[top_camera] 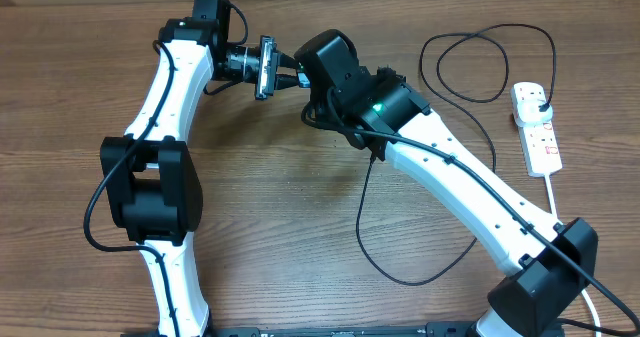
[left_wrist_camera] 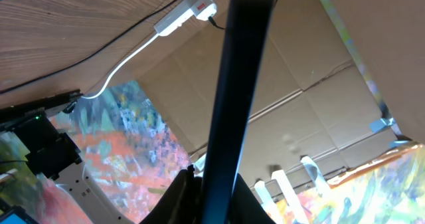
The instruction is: Plug charger to phone and switch on socket
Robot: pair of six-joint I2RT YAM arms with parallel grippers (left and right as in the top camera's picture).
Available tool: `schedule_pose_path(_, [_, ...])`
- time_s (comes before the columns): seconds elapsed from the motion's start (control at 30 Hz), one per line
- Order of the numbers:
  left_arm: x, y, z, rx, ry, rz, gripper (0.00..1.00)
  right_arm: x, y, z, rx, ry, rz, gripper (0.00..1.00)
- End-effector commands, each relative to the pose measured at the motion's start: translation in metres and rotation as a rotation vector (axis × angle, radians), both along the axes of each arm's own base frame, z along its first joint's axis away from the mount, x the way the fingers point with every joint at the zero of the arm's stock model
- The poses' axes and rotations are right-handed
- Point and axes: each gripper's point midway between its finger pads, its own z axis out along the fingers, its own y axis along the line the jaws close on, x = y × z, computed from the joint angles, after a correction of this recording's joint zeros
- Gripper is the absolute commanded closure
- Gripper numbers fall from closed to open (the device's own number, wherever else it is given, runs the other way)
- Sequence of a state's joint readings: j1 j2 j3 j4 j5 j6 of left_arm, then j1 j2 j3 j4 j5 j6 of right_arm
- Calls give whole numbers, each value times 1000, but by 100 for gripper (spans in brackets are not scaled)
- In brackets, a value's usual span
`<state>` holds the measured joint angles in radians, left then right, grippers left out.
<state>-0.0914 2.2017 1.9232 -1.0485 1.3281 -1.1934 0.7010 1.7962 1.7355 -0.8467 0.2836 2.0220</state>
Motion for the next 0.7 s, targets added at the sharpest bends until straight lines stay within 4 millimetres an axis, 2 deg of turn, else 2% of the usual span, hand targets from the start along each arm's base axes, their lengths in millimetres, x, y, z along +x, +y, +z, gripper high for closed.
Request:
schedule_pose_path(0.0, [1,1,14,-34,2,1,87,-4,-3,33,92,-44,-54,96])
schedule_pose_path(0.07, [1,1,14,-33,2,1,90,-3,-2,33,94,-46,-54,96])
schedule_pose_path(0.23, [1,1,14,-34,2,1,90,-4,1,33,106,-39,-40,96])
schedule_pose_path(0.3, [1,1,14,-34,2,1,96,-6,3,33,114,-33,-31,95])
schedule_pose_path(0.67, [-2,-1,23,-90,7,-14,96,-4,4,35,121,-41,-30,92])
